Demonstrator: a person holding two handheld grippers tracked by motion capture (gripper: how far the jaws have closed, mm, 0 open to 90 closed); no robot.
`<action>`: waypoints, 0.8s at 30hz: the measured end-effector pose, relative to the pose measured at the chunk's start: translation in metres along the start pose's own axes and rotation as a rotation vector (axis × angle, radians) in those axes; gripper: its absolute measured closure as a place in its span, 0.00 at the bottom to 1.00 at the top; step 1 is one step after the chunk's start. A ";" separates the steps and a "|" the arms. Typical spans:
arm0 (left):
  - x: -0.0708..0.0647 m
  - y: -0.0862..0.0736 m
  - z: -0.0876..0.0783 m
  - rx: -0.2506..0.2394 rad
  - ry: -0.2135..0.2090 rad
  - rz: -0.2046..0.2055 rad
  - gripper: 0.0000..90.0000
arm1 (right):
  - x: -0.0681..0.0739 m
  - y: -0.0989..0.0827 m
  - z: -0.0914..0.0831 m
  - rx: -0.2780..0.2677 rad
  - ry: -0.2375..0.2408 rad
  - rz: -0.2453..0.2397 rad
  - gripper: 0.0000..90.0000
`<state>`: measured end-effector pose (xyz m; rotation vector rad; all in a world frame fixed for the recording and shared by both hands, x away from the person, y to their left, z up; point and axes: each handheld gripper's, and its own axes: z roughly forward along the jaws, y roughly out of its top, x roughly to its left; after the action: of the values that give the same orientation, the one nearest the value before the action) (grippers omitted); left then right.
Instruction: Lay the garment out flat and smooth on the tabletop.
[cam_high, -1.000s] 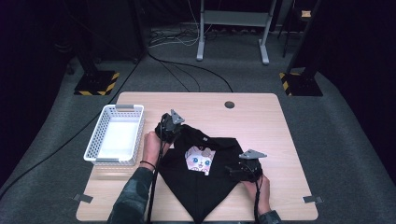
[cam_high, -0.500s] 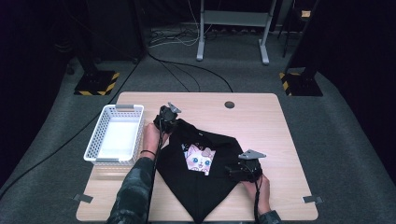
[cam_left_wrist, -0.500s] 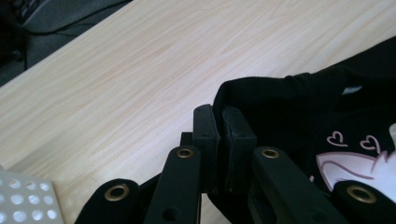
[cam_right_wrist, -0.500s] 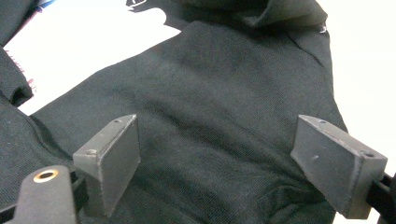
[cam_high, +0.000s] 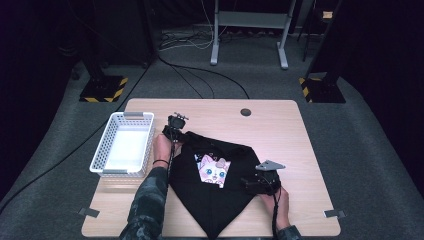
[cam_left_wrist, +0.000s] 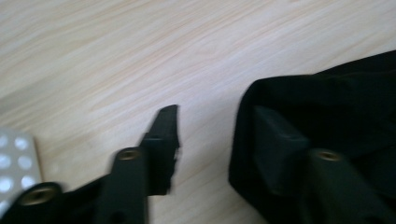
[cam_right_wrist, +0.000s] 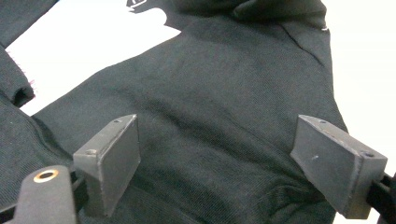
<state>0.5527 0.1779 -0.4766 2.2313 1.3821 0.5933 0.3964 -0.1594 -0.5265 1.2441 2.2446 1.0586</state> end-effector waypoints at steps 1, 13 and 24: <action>0.000 -0.002 -0.002 -0.011 0.001 -0.009 0.43 | 0.000 0.000 0.000 0.000 0.000 -0.001 0.16; -0.015 -0.039 -0.041 -0.112 -0.044 0.027 0.14 | 0.001 0.000 0.000 0.003 -0.005 -0.005 0.17; -0.067 -0.087 -0.064 -0.157 -0.150 0.111 0.04 | 0.002 0.000 0.001 0.006 -0.013 -0.013 0.16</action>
<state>0.4269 0.1615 -0.4829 2.1874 1.1058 0.5400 0.3960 -0.1575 -0.5267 1.2343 2.2447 1.0364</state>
